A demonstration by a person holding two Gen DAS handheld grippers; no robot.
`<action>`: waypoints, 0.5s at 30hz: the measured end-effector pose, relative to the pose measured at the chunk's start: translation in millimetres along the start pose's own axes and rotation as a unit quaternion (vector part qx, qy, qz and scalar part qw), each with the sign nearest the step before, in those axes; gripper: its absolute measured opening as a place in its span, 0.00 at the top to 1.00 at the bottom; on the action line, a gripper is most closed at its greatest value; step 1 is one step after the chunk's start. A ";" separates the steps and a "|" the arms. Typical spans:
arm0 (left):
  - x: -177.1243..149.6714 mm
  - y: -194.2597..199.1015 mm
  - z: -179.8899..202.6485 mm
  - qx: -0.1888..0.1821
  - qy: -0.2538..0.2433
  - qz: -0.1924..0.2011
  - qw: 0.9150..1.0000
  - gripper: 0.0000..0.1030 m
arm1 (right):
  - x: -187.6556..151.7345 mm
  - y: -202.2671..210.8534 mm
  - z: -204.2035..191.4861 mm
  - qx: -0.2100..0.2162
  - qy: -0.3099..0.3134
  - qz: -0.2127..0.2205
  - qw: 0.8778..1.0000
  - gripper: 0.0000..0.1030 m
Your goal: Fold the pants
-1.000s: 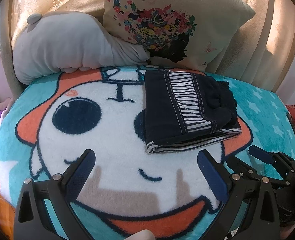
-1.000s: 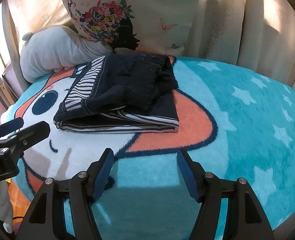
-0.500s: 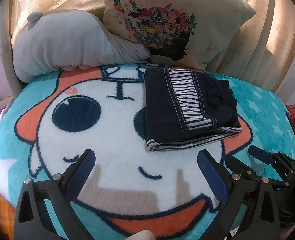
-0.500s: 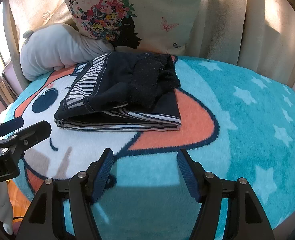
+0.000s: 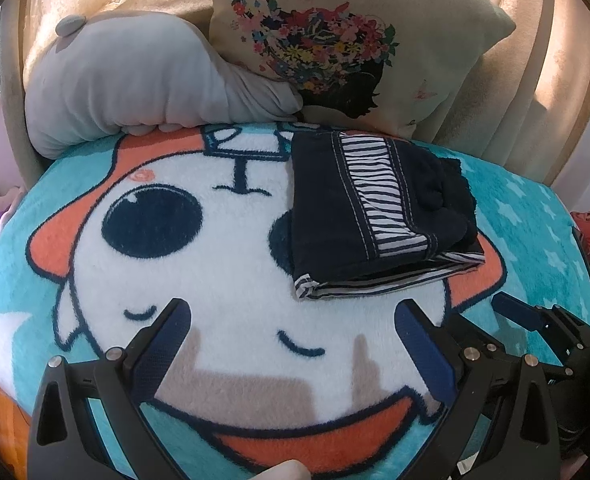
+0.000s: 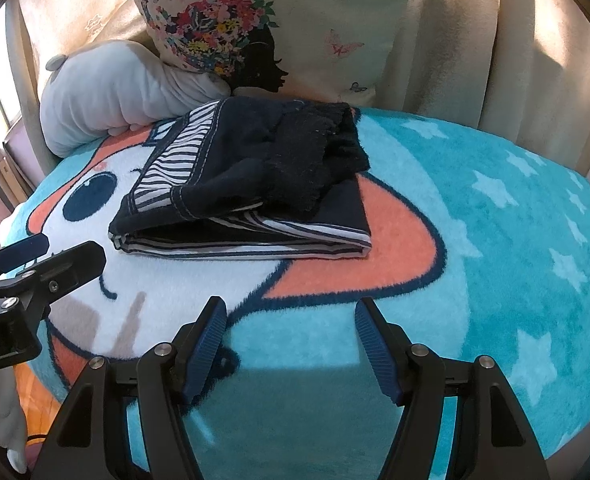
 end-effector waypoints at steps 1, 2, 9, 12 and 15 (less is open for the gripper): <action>-0.2 0.1 -0.5 0.000 0.001 0.000 1.000 0.01 | 0.3 -0.3 -1.4 -0.001 0.001 0.000 1.000 0.31; -0.4 0.3 -1.0 -0.001 0.002 0.001 1.000 0.01 | 0.7 -0.6 -2.5 -0.001 0.001 0.000 1.000 0.31; -1.0 1.1 -3.4 0.001 0.002 0.005 1.000 0.01 | 4.9 -2.1 -9.4 -0.010 0.008 -0.002 1.000 0.31; -1.0 0.3 -3.4 -0.001 0.000 0.004 1.000 0.01 | 9.7 -2.6 -11.1 -0.021 0.011 -0.003 1.000 0.31; 0.0 -0.3 -4.5 0.001 0.001 0.003 1.000 0.01 | 14.8 -2.1 -12.7 -0.031 0.016 -0.002 0.999 0.31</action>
Point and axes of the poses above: each gripper's, at about its wrist camera, not at the fingertips, and y roughly against the way its jaws point, z to its right, x to its top, the point moved 5 cm from there along -y, roughly the way its jaws point, and after that the axes turned 2 degrees about -y, right-handed, at the moved point
